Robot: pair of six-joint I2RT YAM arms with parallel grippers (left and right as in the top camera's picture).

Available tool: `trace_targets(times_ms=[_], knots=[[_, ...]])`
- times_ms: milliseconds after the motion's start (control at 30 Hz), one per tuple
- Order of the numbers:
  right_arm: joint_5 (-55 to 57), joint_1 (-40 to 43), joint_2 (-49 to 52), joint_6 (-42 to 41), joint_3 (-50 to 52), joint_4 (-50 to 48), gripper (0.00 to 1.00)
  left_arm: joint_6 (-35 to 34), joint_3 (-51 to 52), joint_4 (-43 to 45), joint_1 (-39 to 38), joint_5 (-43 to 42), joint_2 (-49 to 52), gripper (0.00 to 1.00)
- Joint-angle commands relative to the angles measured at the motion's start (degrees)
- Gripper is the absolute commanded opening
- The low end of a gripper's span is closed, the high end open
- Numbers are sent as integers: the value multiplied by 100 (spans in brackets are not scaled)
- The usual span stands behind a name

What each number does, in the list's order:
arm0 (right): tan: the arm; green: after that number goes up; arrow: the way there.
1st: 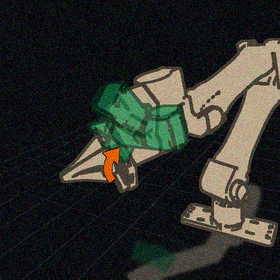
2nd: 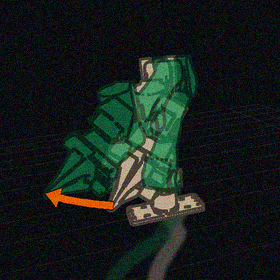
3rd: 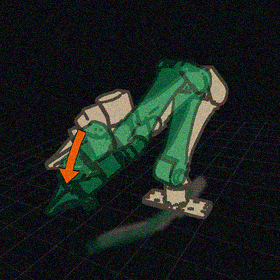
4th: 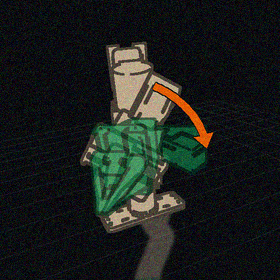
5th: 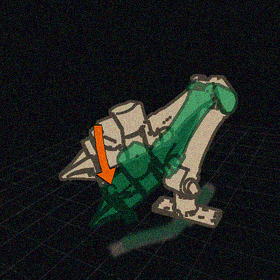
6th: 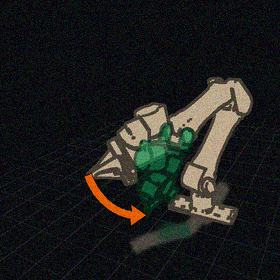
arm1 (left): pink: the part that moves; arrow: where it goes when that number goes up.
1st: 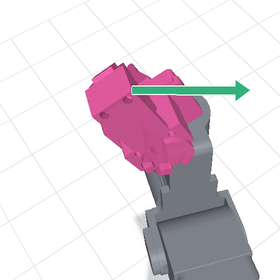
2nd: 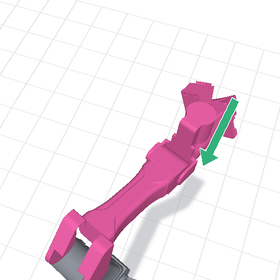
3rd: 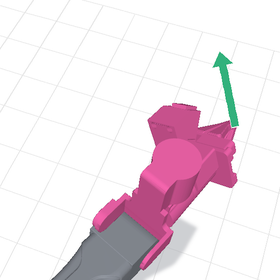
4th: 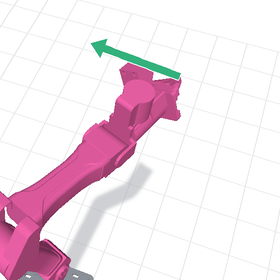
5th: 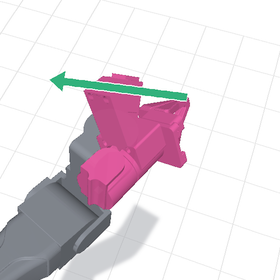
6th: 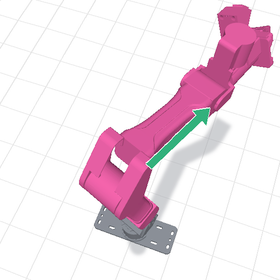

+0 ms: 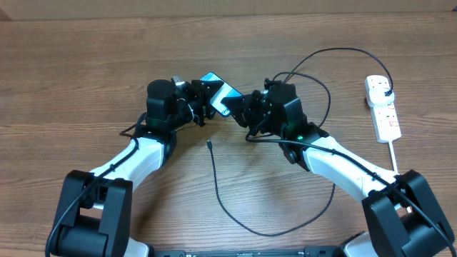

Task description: Plug charger to phone and switch on socket

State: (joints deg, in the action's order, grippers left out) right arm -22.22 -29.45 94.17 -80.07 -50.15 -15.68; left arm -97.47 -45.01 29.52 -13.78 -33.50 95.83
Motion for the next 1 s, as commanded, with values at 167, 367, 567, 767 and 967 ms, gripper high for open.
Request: trace_targets(times_ms=[167,367,567,767,967], knots=[[181,-11,-48,-254,-70,535,4,-372,-7,122,0,-341,-15,19],[146,-13,-48,-671,-70,682,4,-369,-7,269,0,-365,-15,5],[-127,-11,-48,-826,-70,723,18,-365,-7,417,0,-354,-15,4],[-684,116,-85,4,-72,634,84,-166,-7,422,70,-341,-15,4],[-811,656,-437,1440,-72,1032,91,850,-7,310,555,-802,-15,4]])
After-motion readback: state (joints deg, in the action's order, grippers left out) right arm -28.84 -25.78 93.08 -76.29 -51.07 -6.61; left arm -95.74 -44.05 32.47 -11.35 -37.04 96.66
